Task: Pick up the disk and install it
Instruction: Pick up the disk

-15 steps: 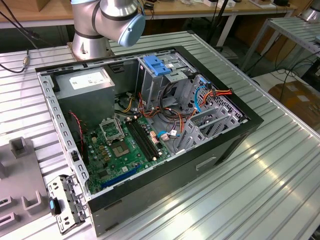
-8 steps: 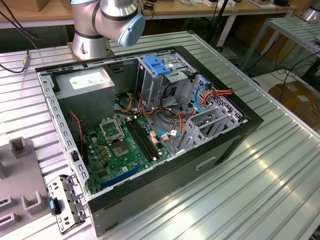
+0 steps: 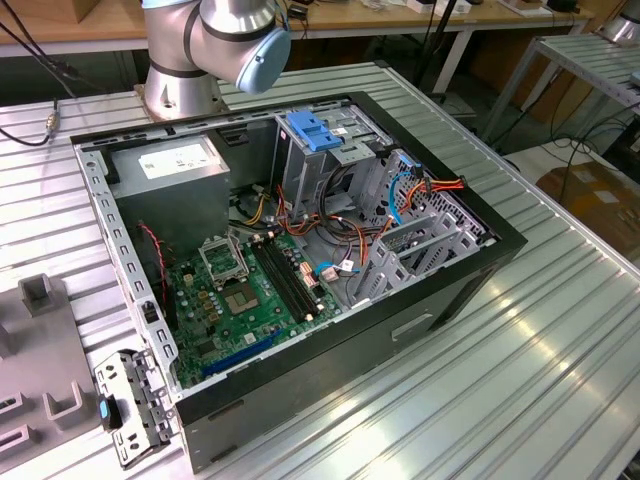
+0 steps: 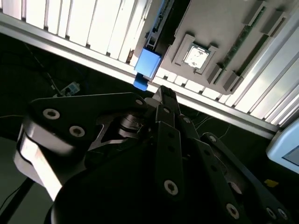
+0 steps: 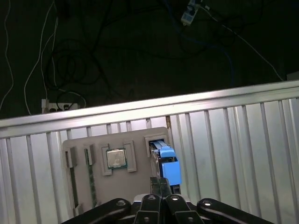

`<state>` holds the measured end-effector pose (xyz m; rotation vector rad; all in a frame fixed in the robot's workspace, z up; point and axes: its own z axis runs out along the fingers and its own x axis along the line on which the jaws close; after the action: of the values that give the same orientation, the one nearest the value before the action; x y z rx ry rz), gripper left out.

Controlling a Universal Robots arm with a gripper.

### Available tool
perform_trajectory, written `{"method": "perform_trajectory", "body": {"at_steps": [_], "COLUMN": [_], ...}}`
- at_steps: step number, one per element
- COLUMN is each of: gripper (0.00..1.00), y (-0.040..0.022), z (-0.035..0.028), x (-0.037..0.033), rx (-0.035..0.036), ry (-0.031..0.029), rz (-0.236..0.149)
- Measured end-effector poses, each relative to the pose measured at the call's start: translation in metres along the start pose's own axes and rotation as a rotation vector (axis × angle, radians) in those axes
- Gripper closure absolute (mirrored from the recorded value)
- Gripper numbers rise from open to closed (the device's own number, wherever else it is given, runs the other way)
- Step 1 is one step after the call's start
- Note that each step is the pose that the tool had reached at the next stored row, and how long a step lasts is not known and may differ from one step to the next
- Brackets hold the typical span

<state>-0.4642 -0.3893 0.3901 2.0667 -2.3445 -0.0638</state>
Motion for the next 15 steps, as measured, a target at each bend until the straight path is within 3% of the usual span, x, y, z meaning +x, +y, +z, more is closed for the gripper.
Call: {"method": "perform_trajectory", "body": {"at_steps": [3, 6, 7, 10, 11, 13, 14, 15], "gripper": [0.89, 0.83, 0.71, 0.65, 0.47, 0.47, 0.4, 0.4], "y": [0.0, -0.0017, -0.0022, -0.0028, -0.003, -0.003, -0.0031, -0.0032], "z": [0.0025, 0.0068, 0.0097, 0.0151, 0.0182, 0.0207, 0.0233, 0.0253], "x": [0.0, -0.001, -0.0017, -0.0037, -0.0037, -0.0037, -0.0036, -0.0036], "rx": [0.0022, 0.0032, 0.0034, 0.0042, 0.0058, 0.0083, 0.0114, 0.0126], "ry": [0.0022, 0.0028, 0.0026, 0.0027, 0.0027, 0.0025, 0.0022, 0.0021], "rz": [-0.061, -0.077, -0.077, -0.08, -0.081, -0.081, -0.081, -0.081]}}
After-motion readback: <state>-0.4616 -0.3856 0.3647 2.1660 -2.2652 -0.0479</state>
